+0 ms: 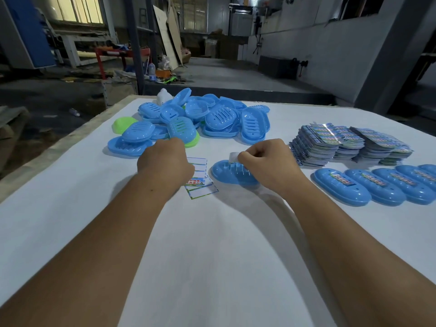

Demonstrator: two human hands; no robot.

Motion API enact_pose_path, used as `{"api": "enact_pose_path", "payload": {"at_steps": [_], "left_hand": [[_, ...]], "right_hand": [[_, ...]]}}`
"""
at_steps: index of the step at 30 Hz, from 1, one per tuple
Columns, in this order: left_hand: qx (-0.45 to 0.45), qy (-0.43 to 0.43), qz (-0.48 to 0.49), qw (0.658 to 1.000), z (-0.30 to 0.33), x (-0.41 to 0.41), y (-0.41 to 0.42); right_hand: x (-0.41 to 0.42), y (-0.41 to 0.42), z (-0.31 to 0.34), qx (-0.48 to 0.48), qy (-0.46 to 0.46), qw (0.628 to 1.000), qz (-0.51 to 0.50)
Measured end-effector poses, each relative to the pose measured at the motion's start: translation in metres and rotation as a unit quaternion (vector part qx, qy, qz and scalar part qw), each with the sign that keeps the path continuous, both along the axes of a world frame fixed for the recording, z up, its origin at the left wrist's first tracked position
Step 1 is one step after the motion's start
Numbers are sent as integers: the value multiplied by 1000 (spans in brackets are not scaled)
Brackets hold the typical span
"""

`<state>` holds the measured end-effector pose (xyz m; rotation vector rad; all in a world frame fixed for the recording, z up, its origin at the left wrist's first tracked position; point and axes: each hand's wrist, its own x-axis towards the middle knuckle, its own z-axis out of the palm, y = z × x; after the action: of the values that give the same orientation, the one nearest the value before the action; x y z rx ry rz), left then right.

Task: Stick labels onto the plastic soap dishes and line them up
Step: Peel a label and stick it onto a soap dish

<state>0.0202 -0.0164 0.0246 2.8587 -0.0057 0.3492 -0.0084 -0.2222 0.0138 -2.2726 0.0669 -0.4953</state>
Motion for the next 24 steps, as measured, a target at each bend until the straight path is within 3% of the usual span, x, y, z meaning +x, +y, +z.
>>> {"api": "enact_pose_path", "payload": {"at_steps": [3,5,7,18,24], "left_hand": [[-144,-27,-60,987,4,-3,-11],[-276,-3,-139,951,6,-9,-21],[-343,19,-200,918,7,-15,-30],[-393,44,-208,895,-3,-11,-37],[-426,28,-190,884,-3,-10,-32]], "right_hand": [[0,3,0,12,-20,1000,-3],[0,6,0,11,-33,999,-4],[-1,8,0,5,-44,999,-1],[-3,6,1,17,-55,998,16],[-4,4,-1,-27,-81,992,87]]}}
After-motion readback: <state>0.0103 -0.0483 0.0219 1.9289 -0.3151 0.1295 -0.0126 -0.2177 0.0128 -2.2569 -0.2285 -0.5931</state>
